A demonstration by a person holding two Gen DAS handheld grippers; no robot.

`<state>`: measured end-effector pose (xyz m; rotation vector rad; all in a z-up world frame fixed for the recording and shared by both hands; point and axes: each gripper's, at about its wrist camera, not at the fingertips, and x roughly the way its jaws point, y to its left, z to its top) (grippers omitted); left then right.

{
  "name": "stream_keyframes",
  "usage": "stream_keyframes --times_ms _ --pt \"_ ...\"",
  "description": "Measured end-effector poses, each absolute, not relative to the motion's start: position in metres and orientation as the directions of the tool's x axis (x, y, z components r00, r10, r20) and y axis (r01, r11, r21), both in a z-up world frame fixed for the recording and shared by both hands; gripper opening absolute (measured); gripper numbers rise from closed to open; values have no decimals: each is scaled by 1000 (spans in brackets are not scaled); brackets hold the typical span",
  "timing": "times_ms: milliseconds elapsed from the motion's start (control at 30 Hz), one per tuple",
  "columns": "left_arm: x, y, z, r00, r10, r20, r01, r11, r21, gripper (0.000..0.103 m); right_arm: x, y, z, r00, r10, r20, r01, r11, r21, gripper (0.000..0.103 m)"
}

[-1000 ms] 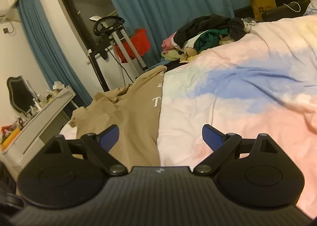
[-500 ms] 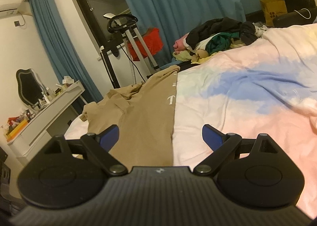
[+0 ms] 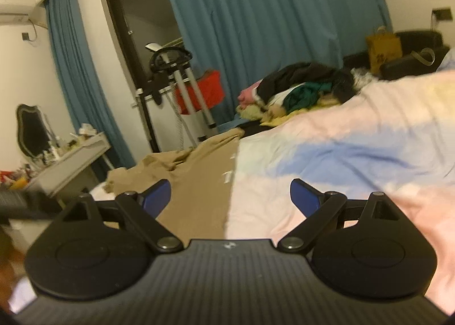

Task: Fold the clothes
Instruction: 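Lay the folded side flat with the left gripper and release, then move the right gripper toward the folded T-shirt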

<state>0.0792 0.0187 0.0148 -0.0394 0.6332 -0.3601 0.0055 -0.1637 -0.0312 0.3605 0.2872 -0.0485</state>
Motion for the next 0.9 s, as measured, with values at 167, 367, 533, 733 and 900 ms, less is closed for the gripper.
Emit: stream_keyframes --times_ms 167,367,533,733,900 --pt "81 30 18 780 -337 -527 290 941 -171 102 14 -161 -35 944 15 -329 80 959 272 92" --pt "64 100 26 835 -249 -491 228 968 -104 102 87 -118 -29 906 144 -398 -58 974 220 92" --pt "77 150 17 839 -223 -497 168 974 -154 102 178 -47 -22 858 248 -450 -229 969 97 92" --pt "100 192 -1 849 -176 -498 77 974 -214 102 296 64 -31 799 350 -489 -407 913 -10 92" --pt "118 231 -14 883 -36 -469 -96 962 -254 102 375 146 -49 770 410 -488 -484 874 -29 92"
